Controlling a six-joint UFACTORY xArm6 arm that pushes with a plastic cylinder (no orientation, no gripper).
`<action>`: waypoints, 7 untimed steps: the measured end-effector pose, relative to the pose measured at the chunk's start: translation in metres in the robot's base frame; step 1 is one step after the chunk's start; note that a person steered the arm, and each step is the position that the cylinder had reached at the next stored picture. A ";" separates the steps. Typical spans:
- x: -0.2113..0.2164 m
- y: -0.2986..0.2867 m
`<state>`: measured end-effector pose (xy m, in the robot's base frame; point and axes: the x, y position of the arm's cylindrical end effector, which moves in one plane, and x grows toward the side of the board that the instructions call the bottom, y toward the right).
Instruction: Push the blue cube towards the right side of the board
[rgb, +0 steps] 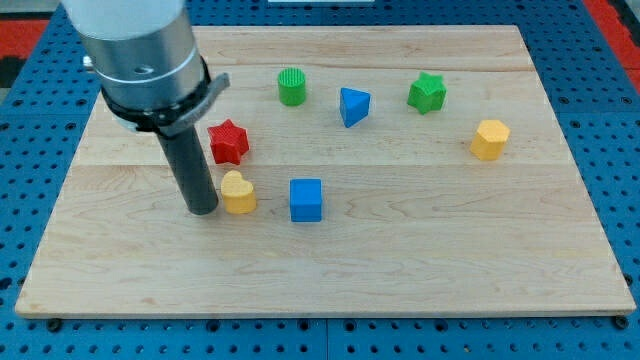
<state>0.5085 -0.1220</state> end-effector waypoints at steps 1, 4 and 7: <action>0.004 0.020; 0.029 0.094; 0.012 0.028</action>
<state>0.5207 -0.0939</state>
